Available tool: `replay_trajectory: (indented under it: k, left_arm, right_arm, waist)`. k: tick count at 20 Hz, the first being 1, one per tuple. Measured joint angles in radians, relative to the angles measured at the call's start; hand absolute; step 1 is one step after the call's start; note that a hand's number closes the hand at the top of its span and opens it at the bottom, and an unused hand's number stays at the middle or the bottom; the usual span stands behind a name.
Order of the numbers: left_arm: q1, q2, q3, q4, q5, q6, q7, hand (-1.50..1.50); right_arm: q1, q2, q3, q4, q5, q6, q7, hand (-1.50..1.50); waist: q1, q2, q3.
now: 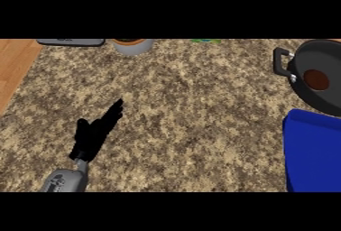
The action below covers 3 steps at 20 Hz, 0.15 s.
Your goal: Pick the cupcake from the tray and place it in the pot
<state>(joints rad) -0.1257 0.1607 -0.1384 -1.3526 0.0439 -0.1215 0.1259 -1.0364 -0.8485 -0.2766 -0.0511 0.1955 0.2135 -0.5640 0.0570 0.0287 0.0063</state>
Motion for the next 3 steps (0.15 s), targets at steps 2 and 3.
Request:
replay_trajectory:
  k: [2,3]
  left_arm:
    - [-0.004,-0.004,-0.002,-0.007,-0.004,0.007,0.005,0.0]
    - [-0.003,-0.006,-0.003,-0.015,-0.001,0.005,0.01,0.0]
  right_arm:
    - [0.013,-0.031,-0.038,0.006,-0.038,0.023,-0.004,-1.5]
    - [0.022,-0.052,-0.054,0.008,-0.054,0.043,-0.007,-1.5]
  waist:
    - [0.001,0.001,0.001]
    - [0.002,0.002,0.001]
